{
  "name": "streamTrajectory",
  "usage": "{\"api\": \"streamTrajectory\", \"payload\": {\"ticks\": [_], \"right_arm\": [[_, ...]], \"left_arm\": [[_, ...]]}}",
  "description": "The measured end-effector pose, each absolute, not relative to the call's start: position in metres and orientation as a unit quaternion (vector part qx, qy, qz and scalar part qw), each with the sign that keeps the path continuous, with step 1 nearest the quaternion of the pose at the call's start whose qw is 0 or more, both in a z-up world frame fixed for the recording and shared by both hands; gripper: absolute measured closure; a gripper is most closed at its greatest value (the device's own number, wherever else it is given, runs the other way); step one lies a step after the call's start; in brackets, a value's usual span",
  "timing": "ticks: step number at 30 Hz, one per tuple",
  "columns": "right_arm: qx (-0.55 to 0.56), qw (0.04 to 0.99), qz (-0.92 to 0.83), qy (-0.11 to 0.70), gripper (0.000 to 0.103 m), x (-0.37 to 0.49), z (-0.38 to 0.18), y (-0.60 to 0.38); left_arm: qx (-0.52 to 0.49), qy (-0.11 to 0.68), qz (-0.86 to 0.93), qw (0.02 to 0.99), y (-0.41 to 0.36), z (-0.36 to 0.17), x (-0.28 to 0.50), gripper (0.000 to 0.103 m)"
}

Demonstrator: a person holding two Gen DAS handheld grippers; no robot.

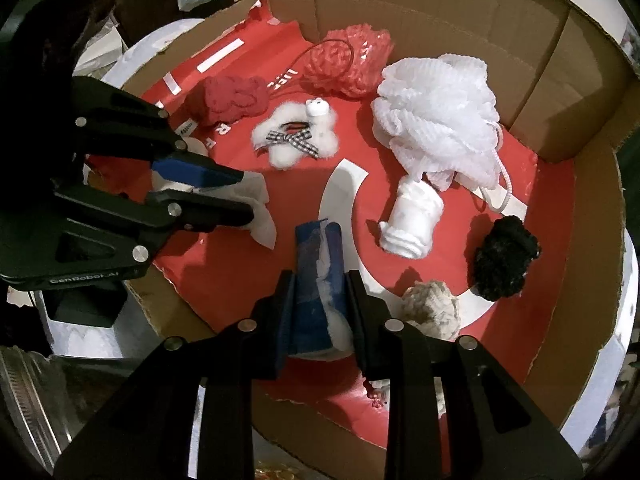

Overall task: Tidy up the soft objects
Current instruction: 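Lower both items into the box and open both tools to release them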

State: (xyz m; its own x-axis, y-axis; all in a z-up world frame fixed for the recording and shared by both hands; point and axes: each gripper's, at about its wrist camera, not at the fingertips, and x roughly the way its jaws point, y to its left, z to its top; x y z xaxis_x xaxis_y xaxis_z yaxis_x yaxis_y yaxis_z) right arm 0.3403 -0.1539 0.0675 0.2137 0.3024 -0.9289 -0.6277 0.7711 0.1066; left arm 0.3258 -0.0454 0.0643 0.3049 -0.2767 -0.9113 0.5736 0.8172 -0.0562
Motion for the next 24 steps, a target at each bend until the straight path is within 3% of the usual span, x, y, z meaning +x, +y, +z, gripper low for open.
{"api": "streamTrajectory", "payload": {"ticks": [15, 18, 19, 20, 24], "right_arm": [[-0.167, 0.762, 0.301, 0.549, 0.077, 0.339, 0.061, -0.144], [-0.168, 0.762, 0.303, 0.547, 0.066, 0.336, 0.06, -0.145], [-0.17, 0.764, 0.303, 0.544, 0.051, 0.335, 0.061, -0.145], [-0.171, 0.767, 0.303, 0.54, 0.043, 0.335, 0.061, -0.146], [-0.174, 0.774, 0.301, 0.529, 0.043, 0.333, 0.067, -0.144]], "left_arm": [[0.136, 0.523, -0.263, 0.8, -0.046, 0.062, 0.324, 0.065], [0.133, 0.519, -0.262, 0.803, -0.045, 0.064, 0.322, 0.06], [0.133, 0.518, -0.261, 0.804, -0.045, 0.064, 0.321, 0.057], [0.132, 0.515, -0.26, 0.806, -0.044, 0.066, 0.32, 0.057], [0.127, 0.503, -0.259, 0.814, -0.041, 0.074, 0.314, 0.045]]}}
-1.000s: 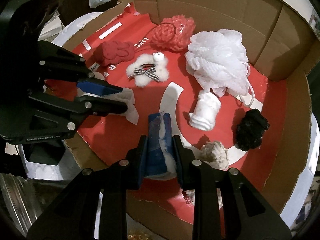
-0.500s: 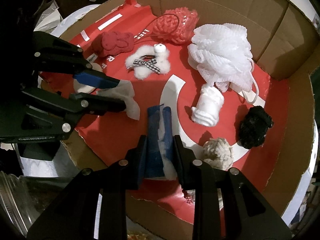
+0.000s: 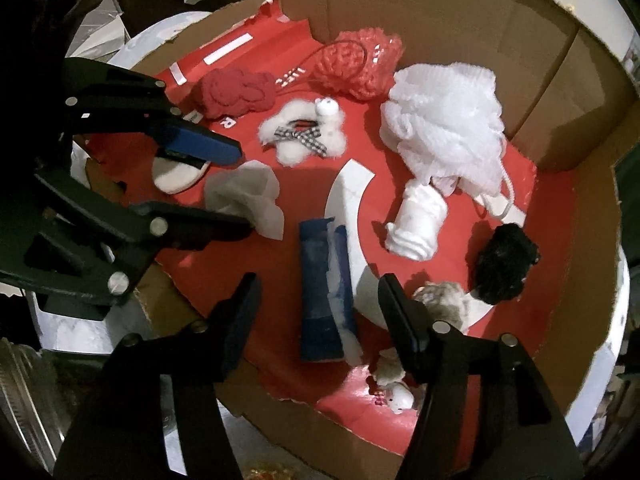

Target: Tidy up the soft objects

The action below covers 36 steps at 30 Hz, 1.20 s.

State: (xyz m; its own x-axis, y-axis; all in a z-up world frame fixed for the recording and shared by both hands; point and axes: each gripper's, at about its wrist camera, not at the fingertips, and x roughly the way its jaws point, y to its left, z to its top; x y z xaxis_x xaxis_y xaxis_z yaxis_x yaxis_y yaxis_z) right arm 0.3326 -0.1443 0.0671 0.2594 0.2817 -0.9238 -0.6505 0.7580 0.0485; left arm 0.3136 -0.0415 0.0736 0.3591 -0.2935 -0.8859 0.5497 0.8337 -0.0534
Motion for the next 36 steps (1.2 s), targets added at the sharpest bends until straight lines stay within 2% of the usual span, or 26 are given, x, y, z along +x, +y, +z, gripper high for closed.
{"api": "streamTrajectory", "payload": {"ticks": [3, 7, 11, 14, 18, 36], "right_arm": [[-0.172, 0.778, 0.299, 0.525, 0.043, 0.331, 0.072, -0.146], [-0.161, 0.792, 0.288, 0.514, 0.043, 0.326, 0.086, -0.149], [-0.14, 0.811, 0.27, 0.499, 0.03, 0.315, 0.103, -0.158], [-0.12, 0.825, 0.252, 0.491, 0.029, 0.305, 0.115, -0.166], [-0.099, 0.849, 0.214, 0.474, 0.024, 0.289, 0.128, -0.173], [-0.026, 0.878, 0.104, 0.467, 0.021, 0.274, 0.108, -0.198]], "left_arm": [[0.121, 0.493, -0.251, 0.824, -0.037, 0.083, 0.307, 0.042], [0.099, 0.471, -0.238, 0.843, -0.029, 0.101, 0.294, 0.026], [0.07, 0.446, -0.222, 0.864, -0.018, 0.12, 0.277, 0.016], [0.047, 0.433, -0.209, 0.875, -0.009, 0.129, 0.268, 0.007], [0.032, 0.412, -0.183, 0.892, -0.004, 0.135, 0.256, 0.001], [0.002, 0.454, -0.083, 0.887, 0.014, 0.097, 0.256, 0.0]]}}
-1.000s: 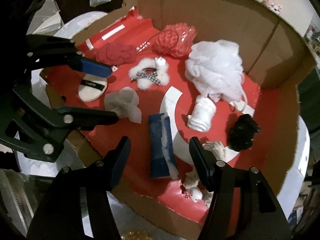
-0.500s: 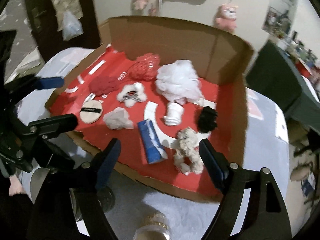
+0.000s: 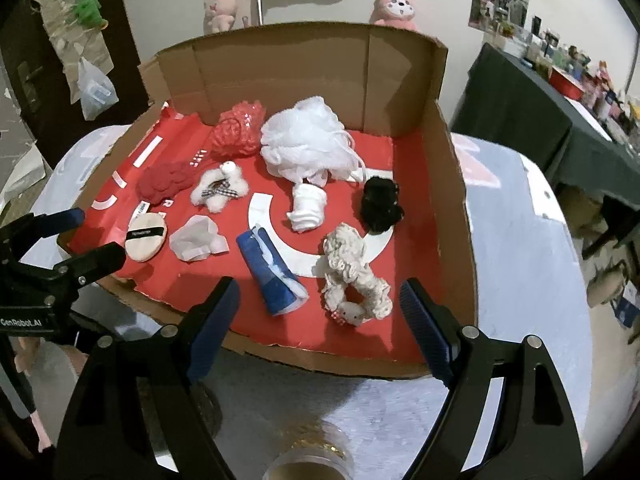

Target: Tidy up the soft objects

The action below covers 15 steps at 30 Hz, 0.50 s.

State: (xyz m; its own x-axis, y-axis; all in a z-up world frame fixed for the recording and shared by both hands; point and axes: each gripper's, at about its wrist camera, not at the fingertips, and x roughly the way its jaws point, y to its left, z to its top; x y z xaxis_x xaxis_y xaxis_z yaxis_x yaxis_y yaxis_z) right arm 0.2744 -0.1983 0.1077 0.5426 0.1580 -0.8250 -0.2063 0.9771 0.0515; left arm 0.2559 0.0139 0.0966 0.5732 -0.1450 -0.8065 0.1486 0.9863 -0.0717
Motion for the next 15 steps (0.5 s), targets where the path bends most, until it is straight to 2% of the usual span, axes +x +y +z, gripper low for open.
{"api": "streamTrajectory", "payload": {"ticks": [15], "right_arm": [[-0.02, 0.876, 0.084, 0.474, 0.021, 0.277, 0.092, -0.203]], "left_arm": [[0.003, 0.478, -0.067, 0.876, 0.018, 0.084, 0.262, 0.0]]}}
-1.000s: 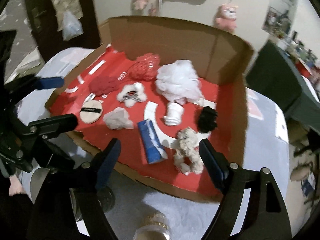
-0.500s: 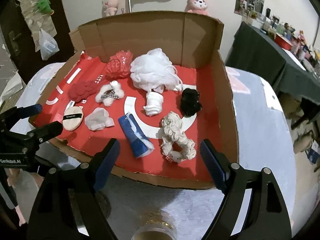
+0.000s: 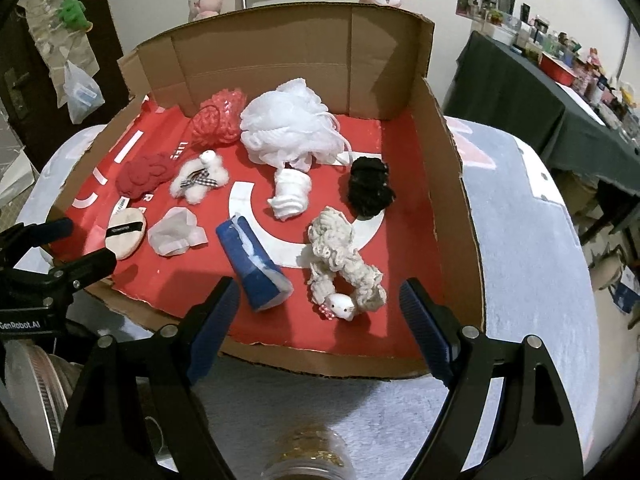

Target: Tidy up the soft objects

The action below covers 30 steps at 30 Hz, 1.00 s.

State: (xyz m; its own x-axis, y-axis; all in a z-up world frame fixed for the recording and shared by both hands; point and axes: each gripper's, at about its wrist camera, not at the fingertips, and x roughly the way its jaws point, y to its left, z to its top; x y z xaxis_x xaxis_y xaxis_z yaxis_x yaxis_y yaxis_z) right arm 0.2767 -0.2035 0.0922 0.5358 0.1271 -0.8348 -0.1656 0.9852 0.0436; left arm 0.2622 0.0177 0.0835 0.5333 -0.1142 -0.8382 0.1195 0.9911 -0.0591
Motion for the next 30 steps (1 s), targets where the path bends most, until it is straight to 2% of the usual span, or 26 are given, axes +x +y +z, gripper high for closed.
{"api": "streamTrajectory", "payload": {"ticks": [30], "right_arm": [[-0.016, 0.875, 0.085, 0.476, 0.021, 0.2746, 0.0894, -0.2049]], "left_arm": [[0.006, 0.476, -0.064, 0.877, 0.0191, 0.0836, 0.2634, 0.0]]}}
